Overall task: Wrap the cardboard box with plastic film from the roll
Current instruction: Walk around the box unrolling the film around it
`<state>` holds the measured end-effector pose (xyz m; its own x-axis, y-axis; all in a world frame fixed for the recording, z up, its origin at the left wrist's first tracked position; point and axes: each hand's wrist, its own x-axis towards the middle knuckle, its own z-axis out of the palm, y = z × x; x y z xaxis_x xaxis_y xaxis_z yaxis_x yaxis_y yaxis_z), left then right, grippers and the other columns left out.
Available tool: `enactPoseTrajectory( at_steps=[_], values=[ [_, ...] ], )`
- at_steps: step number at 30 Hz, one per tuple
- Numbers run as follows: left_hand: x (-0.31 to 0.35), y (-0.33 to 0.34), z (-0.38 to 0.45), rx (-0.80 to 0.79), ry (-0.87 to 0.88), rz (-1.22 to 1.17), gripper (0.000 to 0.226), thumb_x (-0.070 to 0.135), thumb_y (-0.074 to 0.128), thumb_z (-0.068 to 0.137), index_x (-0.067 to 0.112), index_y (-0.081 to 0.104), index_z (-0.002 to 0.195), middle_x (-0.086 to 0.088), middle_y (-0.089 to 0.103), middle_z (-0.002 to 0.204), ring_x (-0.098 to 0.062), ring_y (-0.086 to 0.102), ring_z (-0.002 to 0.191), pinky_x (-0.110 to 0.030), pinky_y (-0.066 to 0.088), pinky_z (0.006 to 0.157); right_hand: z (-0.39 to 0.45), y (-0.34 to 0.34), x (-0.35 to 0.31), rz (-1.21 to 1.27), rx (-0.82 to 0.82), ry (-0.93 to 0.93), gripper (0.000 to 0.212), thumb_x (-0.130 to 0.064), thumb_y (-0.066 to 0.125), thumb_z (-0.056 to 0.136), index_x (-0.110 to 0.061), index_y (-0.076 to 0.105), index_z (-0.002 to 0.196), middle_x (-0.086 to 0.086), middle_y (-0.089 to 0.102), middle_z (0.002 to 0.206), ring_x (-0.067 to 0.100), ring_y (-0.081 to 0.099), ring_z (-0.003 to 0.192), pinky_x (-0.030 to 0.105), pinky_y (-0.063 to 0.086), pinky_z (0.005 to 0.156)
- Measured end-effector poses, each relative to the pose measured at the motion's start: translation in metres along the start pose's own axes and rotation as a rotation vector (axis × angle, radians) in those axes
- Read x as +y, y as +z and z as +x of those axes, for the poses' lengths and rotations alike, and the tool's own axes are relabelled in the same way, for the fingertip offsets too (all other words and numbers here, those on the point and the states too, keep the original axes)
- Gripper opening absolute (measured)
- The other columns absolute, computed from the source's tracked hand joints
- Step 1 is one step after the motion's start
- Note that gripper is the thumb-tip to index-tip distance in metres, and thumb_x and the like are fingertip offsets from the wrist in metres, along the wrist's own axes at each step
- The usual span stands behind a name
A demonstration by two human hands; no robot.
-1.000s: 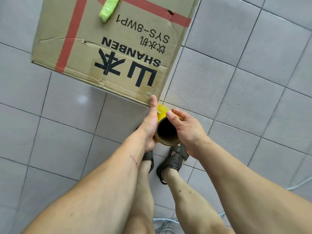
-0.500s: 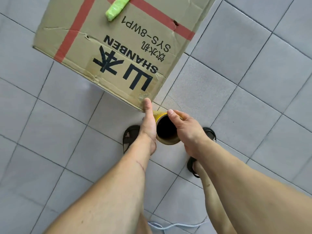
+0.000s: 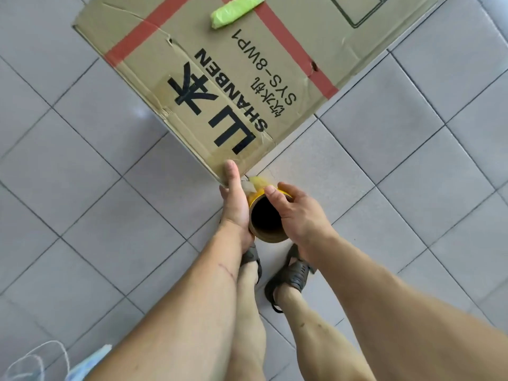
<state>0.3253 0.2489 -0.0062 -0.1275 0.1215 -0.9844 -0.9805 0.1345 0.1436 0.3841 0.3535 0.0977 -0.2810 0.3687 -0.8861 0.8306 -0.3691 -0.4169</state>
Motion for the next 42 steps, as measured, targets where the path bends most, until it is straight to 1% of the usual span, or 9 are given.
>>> enactPoseTrajectory(
  at_steps=[8,13,18,22,26,30,34,39,42],
  values=[
    [0.014,0.032,-0.042,0.003,0.157,-0.206,0.164,0.115,0.064,0.024,0.049,0.025,0.169,-0.015,0.054,0.164,-0.044,0.061,0.142,-0.071,0.050,0.116,0.007,-0.010,-0.021,-0.160,0.013,-0.023,0.062,-0.061,0.066,0.086,-0.031,0.057,0.139,0.003,0.065,0.127,0.024,0.063,0.115,0.044,0.053,0.101],
    [0.014,0.035,-0.047,0.083,0.236,-0.112,0.169,0.121,0.046,0.023,0.046,0.018,0.171,-0.007,0.051,0.167,-0.038,0.055,0.149,-0.066,0.047,0.121,0.011,-0.017,-0.027,-0.210,-0.016,-0.030,0.054,-0.054,0.063,0.091,-0.029,0.058,0.139,0.000,0.064,0.126,0.018,0.060,0.115,0.028,0.047,0.095],
    [0.019,0.047,-0.052,0.153,0.277,-0.203,0.140,0.105,0.047,0.051,0.041,0.019,0.173,-0.008,0.048,0.169,-0.035,0.055,0.148,-0.063,0.047,0.123,0.021,-0.021,-0.038,-0.271,-0.049,-0.036,0.056,-0.059,0.064,0.088,-0.031,0.060,0.137,0.001,0.065,0.127,0.020,0.060,0.117,0.043,0.048,0.106],
    [0.019,0.058,-0.049,0.276,0.362,-0.298,0.126,0.099,0.049,0.064,0.043,0.019,0.173,-0.005,0.042,0.173,-0.035,0.052,0.152,-0.060,0.045,0.125,0.030,-0.026,-0.049,-0.322,-0.082,-0.042,0.048,-0.057,0.062,0.091,-0.033,0.062,0.133,-0.002,0.065,0.121,0.017,0.060,0.111,0.045,0.049,0.104],
    [0.018,0.054,-0.044,0.244,0.405,-0.428,0.147,0.121,0.041,0.041,0.044,0.036,0.166,0.003,0.056,0.164,-0.030,0.057,0.148,-0.060,0.046,0.124,0.035,-0.026,-0.060,-0.334,-0.129,-0.040,0.034,-0.052,0.060,0.095,-0.032,0.065,0.122,-0.006,0.067,0.111,0.014,0.062,0.106,0.042,0.050,0.104],
    [0.016,0.053,-0.026,0.270,0.346,-0.456,0.161,0.126,0.025,0.030,0.046,0.035,0.169,0.008,0.042,0.176,-0.024,0.041,0.162,-0.058,0.035,0.132,0.035,-0.029,-0.060,-0.343,-0.164,-0.058,0.031,-0.048,0.057,0.098,-0.029,0.062,0.122,-0.006,0.067,0.114,0.015,0.062,0.109,0.042,0.049,0.105],
    [0.020,0.050,-0.035,0.195,0.298,-0.482,0.138,0.121,0.025,0.052,0.045,0.042,0.165,0.004,0.050,0.171,-0.028,0.048,0.158,-0.060,0.040,0.129,0.034,-0.031,-0.063,-0.351,-0.197,-0.068,0.040,-0.047,0.056,0.098,-0.031,0.059,0.135,-0.004,0.068,0.121,0.017,0.062,0.115,0.044,0.049,0.104],
    [0.041,0.037,-0.037,0.116,0.179,-0.581,0.077,0.082,0.030,0.106,0.026,0.067,0.145,-0.009,0.077,0.135,-0.032,0.072,0.126,-0.054,0.057,0.115,0.037,-0.028,-0.072,-0.367,-0.206,-0.085,0.025,-0.042,0.055,0.100,-0.035,0.064,0.122,-0.006,0.067,0.118,0.018,0.060,0.115,0.041,0.051,0.098],
    [0.037,0.033,-0.026,0.077,0.168,-0.576,0.074,0.081,0.035,0.105,0.027,0.071,0.140,-0.008,0.080,0.130,-0.031,0.074,0.123,-0.052,0.059,0.112,0.037,-0.025,-0.071,-0.357,-0.198,-0.094,0.022,-0.041,0.055,0.100,-0.035,0.067,0.117,-0.006,0.069,0.116,0.017,0.060,0.116,0.041,0.050,0.099]
  ],
)
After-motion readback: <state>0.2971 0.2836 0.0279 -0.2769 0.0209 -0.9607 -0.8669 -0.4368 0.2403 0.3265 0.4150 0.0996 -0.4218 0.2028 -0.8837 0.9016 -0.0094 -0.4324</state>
